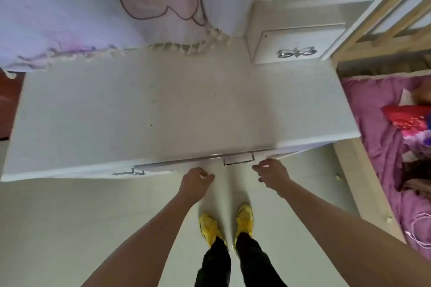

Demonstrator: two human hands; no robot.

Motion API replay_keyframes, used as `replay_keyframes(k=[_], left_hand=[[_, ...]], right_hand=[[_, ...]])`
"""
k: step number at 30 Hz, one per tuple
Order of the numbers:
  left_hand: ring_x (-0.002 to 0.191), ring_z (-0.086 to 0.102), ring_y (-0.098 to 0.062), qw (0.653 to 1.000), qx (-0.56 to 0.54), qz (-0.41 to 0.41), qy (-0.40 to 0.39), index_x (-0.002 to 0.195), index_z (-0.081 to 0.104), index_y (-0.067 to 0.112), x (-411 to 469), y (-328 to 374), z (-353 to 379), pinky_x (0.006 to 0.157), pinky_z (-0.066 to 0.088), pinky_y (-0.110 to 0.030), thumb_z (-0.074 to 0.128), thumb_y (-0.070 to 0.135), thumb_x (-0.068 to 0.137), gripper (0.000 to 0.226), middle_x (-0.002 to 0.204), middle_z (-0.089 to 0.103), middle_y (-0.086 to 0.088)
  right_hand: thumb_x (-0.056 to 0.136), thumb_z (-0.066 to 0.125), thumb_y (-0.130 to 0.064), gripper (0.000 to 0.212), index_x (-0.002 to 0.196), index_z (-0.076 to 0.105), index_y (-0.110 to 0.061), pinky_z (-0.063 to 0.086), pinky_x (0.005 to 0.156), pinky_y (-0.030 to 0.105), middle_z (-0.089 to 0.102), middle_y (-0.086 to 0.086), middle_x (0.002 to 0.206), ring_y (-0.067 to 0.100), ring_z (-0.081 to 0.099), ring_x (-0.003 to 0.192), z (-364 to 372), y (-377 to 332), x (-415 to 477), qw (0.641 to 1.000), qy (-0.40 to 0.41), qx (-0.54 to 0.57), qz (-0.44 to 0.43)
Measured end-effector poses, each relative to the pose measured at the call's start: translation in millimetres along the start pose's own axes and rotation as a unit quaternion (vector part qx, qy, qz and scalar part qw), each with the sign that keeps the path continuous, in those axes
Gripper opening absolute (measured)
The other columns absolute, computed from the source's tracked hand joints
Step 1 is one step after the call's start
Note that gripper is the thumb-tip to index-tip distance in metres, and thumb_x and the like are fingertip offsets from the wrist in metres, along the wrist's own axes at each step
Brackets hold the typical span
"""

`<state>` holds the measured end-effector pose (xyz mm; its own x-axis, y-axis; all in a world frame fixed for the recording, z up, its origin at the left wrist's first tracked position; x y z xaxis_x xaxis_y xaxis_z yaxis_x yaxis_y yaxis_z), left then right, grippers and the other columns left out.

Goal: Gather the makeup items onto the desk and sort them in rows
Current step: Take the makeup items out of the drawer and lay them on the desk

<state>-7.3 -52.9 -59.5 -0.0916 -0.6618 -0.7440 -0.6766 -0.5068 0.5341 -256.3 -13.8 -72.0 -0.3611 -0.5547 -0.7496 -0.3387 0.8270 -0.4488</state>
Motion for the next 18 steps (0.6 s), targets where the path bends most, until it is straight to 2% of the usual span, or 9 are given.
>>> replay_keyframes(k=[2, 4, 6, 7, 9, 12, 14, 16, 18], left_hand=[[0.096, 0.067, -0.034, 0.998, -0.055, -0.024, 0.004, 0.107, 0.061, 0.012, 22.5, -5.1, 15.4, 0.082, 0.054, -0.039, 0.062, 0.039, 0.09, 0.032, 0.096, 0.069, -0.013], [0.089, 0.069, -0.031, 0.994, -0.097, -0.047, 0.004, 0.111, 0.059, 0.013, 36.2, -4.9, 28.3, 0.084, 0.053, -0.04, 0.061, 0.04, 0.09, 0.035, 0.081, 0.068, -0.009], [0.074, 0.067, -0.027, 0.991, -0.123, -0.058, 0.005, 0.107, 0.06, 0.015, 46.2, -3.8, 42.5, 0.082, 0.054, -0.038, 0.06, 0.041, 0.09, 0.031, 0.074, 0.067, -0.005], [0.071, 0.065, -0.026, 0.989, -0.135, -0.061, 0.006, 0.099, 0.061, 0.017, 52.1, -4.2, 49.2, 0.082, 0.054, -0.039, 0.059, 0.041, 0.09, 0.026, 0.073, 0.066, -0.005], [0.08, 0.066, -0.029, 0.987, -0.15, -0.059, 0.017, 0.083, 0.06, 0.02, 59.4, -0.8, 56.5, 0.087, 0.052, -0.042, 0.058, 0.04, 0.09, 0.021, 0.079, 0.067, -0.01], [0.102, 0.064, -0.036, 0.983, -0.162, -0.075, 0.034, 0.079, 0.059, 0.019, 66.0, 4.2, 64.4, 0.093, 0.049, -0.043, 0.054, 0.034, 0.093, 0.021, 0.099, 0.07, -0.019], [0.098, 0.065, -0.036, 0.979, -0.18, -0.087, 0.042, 0.075, 0.06, 0.017, 67.9, 6.5, 68.0, 0.083, 0.049, -0.039, 0.051, 0.026, 0.094, 0.023, 0.095, 0.07, -0.019], [0.082, 0.063, -0.03, 0.971, -0.21, -0.095, 0.059, 0.082, 0.064, 0.01, 66.7, 5.7, 71.1, 0.07, 0.042, -0.031, 0.049, 0.022, 0.094, 0.022, 0.086, 0.069, -0.013], [0.075, 0.059, -0.023, 0.967, -0.226, -0.094, 0.075, 0.092, 0.065, 0.005, 62.3, 6.6, 74.1, 0.067, 0.039, -0.029, 0.047, 0.019, 0.094, 0.023, 0.082, 0.067, -0.009]], right_hand=[[0.08, 0.068, -0.046, 0.032, 0.104, 0.056, -0.028, 0.052, 0.083, 0.042, 0.068, 0.006, 0.111, 0.03, 0.068, 0.099, 10.8, 4.1, 25.2, 0.999, 0.011, 0.037, 0.015], [0.084, 0.068, -0.041, 0.028, 0.104, 0.058, -0.025, 0.05, 0.072, 0.038, 0.069, 0.005, 0.098, 0.026, 0.07, 0.083, 19.4, 3.5, 39.8, 0.996, 0.006, 0.079, 0.036], [0.088, 0.066, -0.032, 0.018, 0.1, 0.063, -0.019, 0.044, 0.061, 0.03, 0.066, 0.004, 0.084, 0.02, 0.066, 0.068, 27.5, 2.0, 46.1, 0.992, -0.015, 0.115, 0.054], [0.09, 0.063, -0.029, 0.014, 0.097, 0.064, -0.016, 0.043, 0.06, 0.029, 0.065, 0.004, 0.083, 0.02, 0.065, 0.068, 32.4, 3.1, 51.3, 0.989, -0.033, 0.127, 0.062], [0.094, 0.056, -0.025, 0.014, 0.097, 0.063, -0.013, 0.045, 0.063, 0.03, 0.068, 0.006, 0.087, 0.022, 0.067, 0.074, 38.5, 3.2, 53.8, 0.986, -0.059, 0.138, 0.072], [0.098, 0.046, -0.023, 0.021, 0.1, 0.062, -0.009, 0.047, 0.066, 0.031, 0.072, 0.008, 0.092, 0.023, 0.069, 0.075, 44.6, 5.4, 55.7, 0.983, -0.063, 0.159, 0.065], [0.099, 0.04, -0.019, 0.023, 0.096, 0.061, -0.008, 0.045, 0.064, 0.03, 0.073, 0.009, 0.09, 0.023, 0.069, 0.071, 47.5, 6.6, 56.6, 0.982, -0.059, 0.172, 0.056], [0.099, 0.038, -0.016, 0.024, 0.091, 0.059, -0.008, 0.042, 0.06, 0.029, 0.072, 0.009, 0.083, 0.022, 0.067, 0.066, 48.9, 5.9, 56.5, 0.98, -0.05, 0.188, 0.051], [0.099, 0.037, -0.014, 0.024, 0.087, 0.056, -0.008, 0.04, 0.058, 0.028, 0.07, 0.008, 0.076, 0.021, 0.064, 0.061, 49.2, 5.9, 57.1, 0.979, -0.042, 0.195, 0.043]])
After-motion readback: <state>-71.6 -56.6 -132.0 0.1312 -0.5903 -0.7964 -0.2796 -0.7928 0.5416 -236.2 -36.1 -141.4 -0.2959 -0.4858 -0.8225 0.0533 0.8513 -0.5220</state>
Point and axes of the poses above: each hand's wrist, its own x-axis towards the middle knuckle, its own z-axis out of the palm, y = z × x, the point moved 8 cm from there along x, towards the middle knuckle
